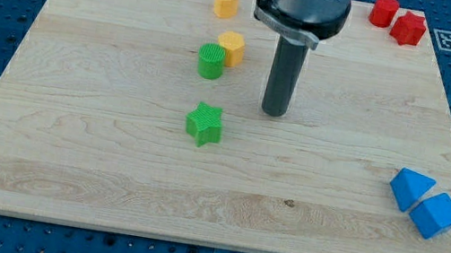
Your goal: Place the green circle bottom left to the yellow hexagon
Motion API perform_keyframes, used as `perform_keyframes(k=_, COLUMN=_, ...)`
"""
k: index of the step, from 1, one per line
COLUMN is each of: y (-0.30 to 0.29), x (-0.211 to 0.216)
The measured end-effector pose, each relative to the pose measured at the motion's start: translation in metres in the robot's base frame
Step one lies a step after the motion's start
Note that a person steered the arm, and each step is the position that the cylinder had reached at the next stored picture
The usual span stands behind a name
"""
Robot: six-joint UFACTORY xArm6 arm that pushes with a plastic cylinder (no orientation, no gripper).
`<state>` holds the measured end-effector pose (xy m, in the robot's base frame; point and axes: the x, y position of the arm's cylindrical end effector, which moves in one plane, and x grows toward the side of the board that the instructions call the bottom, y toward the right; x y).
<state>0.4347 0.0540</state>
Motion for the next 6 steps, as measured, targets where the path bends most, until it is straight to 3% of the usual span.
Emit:
perform_keyframes(k=2, y=0.0, x=-0.011)
perform_keyframes(k=6, y=-0.1, x=-0.058)
